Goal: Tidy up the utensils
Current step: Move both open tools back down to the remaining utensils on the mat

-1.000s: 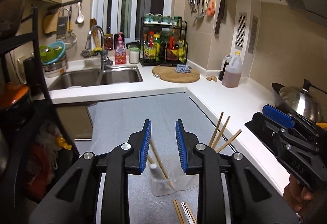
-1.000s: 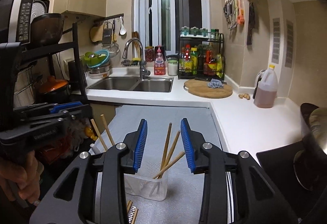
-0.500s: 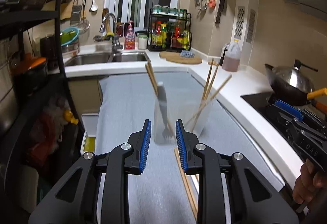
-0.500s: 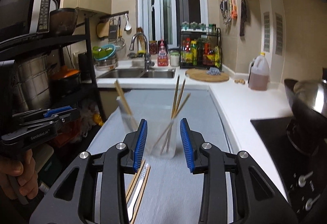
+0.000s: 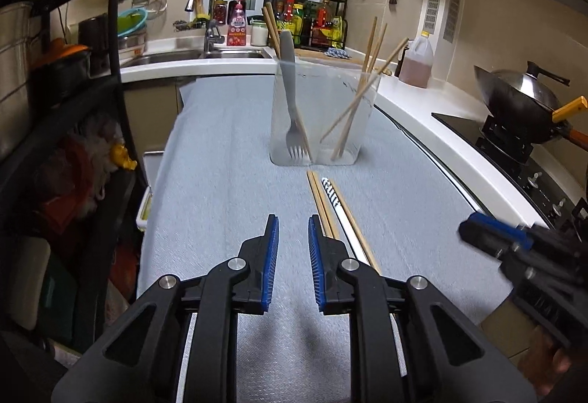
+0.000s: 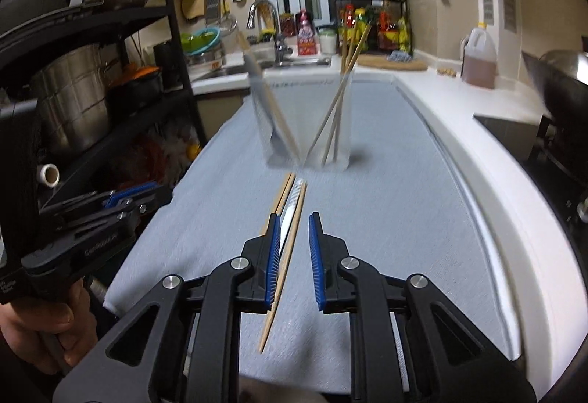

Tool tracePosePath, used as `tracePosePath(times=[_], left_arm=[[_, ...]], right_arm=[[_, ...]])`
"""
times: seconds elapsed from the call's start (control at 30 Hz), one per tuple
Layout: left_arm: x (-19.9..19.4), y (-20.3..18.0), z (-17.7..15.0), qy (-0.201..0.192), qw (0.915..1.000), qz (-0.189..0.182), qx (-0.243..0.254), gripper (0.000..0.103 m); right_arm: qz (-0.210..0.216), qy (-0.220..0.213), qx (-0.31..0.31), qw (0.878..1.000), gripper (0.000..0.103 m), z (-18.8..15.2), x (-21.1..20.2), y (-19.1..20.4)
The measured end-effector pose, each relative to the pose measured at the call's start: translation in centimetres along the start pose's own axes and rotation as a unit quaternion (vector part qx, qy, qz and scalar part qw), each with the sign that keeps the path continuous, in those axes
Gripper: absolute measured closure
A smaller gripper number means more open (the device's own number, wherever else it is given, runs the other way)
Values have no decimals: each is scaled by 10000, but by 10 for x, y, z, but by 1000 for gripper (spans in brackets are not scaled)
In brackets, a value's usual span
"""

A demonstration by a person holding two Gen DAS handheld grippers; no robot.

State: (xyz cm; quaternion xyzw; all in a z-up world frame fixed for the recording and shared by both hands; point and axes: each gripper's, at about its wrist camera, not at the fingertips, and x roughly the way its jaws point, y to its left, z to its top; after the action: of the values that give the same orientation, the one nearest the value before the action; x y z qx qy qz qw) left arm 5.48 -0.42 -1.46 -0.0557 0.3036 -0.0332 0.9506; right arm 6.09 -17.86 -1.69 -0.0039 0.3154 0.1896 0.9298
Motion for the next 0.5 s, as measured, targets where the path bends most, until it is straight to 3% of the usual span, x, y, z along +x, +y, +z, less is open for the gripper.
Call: tracePosePath(times=[0.5], left_arm=[[8,9,-23,257,9996,-45,-105,86]], right_arm=[[8,682,68,9976,86,-39,45,6]])
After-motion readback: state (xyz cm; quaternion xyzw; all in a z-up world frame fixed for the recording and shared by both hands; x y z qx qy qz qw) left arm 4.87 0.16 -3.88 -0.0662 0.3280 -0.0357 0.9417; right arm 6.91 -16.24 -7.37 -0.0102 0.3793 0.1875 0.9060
